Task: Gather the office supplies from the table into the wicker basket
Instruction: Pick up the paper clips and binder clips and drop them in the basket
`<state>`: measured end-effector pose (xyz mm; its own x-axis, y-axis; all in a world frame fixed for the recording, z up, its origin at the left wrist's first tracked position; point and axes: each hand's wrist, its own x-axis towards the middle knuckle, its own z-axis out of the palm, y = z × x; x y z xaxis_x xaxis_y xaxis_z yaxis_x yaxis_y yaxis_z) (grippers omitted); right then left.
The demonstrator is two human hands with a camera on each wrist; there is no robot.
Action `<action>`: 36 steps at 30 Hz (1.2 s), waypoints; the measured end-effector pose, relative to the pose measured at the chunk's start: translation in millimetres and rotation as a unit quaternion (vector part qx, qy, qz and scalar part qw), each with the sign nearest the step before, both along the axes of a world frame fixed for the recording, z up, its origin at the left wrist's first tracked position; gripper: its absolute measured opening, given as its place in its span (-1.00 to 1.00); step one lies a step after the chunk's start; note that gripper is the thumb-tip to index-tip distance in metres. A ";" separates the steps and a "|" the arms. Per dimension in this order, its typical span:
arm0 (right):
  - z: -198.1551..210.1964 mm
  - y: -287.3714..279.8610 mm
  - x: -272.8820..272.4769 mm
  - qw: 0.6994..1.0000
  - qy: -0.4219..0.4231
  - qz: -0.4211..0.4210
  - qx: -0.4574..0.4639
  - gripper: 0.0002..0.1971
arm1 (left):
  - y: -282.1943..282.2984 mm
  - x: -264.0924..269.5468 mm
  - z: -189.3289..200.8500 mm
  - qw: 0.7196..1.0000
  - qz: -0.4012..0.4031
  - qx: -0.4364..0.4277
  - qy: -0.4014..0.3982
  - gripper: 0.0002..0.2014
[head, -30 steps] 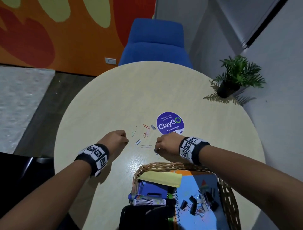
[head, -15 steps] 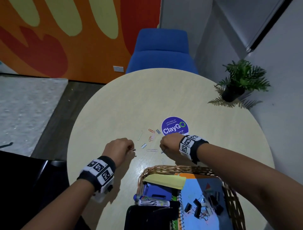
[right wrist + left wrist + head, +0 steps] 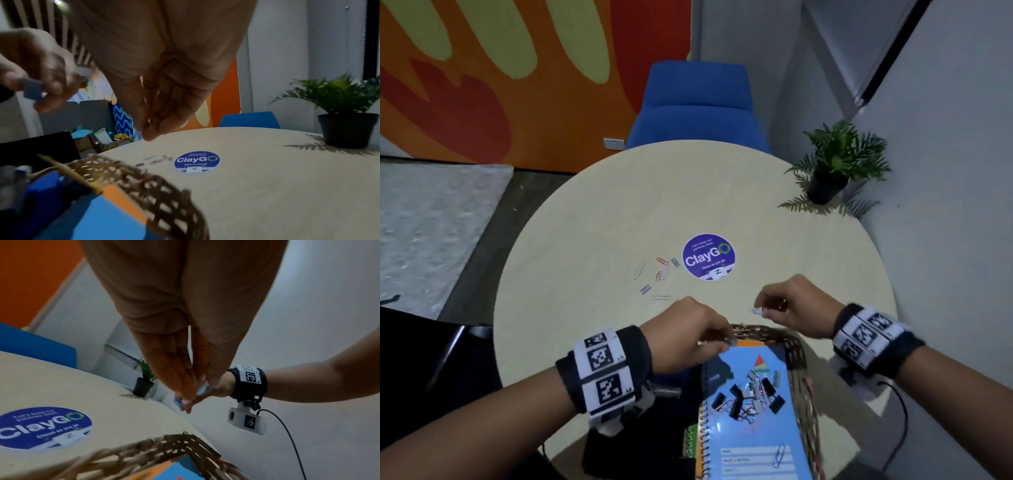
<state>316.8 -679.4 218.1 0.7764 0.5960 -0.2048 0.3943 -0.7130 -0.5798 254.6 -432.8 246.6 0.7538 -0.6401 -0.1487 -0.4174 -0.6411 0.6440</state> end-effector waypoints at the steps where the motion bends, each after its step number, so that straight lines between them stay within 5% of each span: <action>1: -1.3 -7.2 -10.1 1.000 0.019 0.003 0.001 -0.94 | -6.8 -4.0 -2.1 1.000 -0.017 0.019 -0.001 -0.78; 5: -12.0 -24.9 -46.9 0.999 0.040 0.019 -0.004 -0.85 | -8.1 -3.0 -11.8 0.994 -0.028 0.100 0.023 -0.65; 9: -27.9 -27.9 -65.1 0.995 0.036 0.077 -0.056 -0.79 | 27.2 23.9 -27.7 0.985 0.048 0.163 -0.008 -0.66; 15: -28.2 -4.0 -24.5 0.985 -0.101 0.129 -0.051 -0.66 | 104.5 55.1 -60.9 0.949 0.246 0.198 -0.017 -0.76; 20: -39.6 49.7 33.8 0.931 -0.231 0.249 -0.136 -0.65 | 138.6 84.2 -94.2 0.920 0.326 0.217 0.017 -0.75; 24: -56.5 103.5 61.3 0.882 -0.165 0.378 -0.228 -0.59 | 148.0 114.2 -117.8 0.901 0.393 0.174 0.051 -0.74; 30: -89.0 145.5 68.5 0.846 -0.139 0.469 -0.210 -0.57 | 137.8 130.9 -145.7 0.886 0.442 0.126 0.067 -0.81; 36: -100.8 140.7 69.2 0.884 -0.099 0.423 -0.175 -0.79 | 119.2 129.5 -160.0 0.863 0.488 0.096 0.086 -0.79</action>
<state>386.0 -538.7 117.2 0.1254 0.9071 -0.4017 0.9410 -0.2370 -0.2414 384.1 -313.6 86.6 0.8768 0.3357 -0.3443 0.4723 -0.7354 0.4860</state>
